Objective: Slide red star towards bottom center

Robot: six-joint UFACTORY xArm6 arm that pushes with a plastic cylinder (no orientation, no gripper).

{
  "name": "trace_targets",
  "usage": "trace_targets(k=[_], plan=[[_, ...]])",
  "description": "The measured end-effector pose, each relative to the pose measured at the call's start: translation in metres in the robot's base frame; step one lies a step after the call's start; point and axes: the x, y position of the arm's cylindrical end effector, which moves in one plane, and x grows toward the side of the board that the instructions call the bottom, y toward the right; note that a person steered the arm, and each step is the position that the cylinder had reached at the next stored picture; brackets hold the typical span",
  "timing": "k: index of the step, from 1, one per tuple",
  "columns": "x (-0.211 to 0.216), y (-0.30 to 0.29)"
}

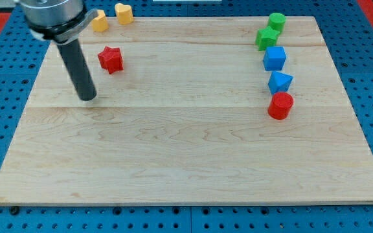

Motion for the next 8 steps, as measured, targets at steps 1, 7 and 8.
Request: trace_targets(k=[1, 7, 8], plan=[[0.003, -0.094], [-0.111, -0.031], [-0.111, 0.02]])
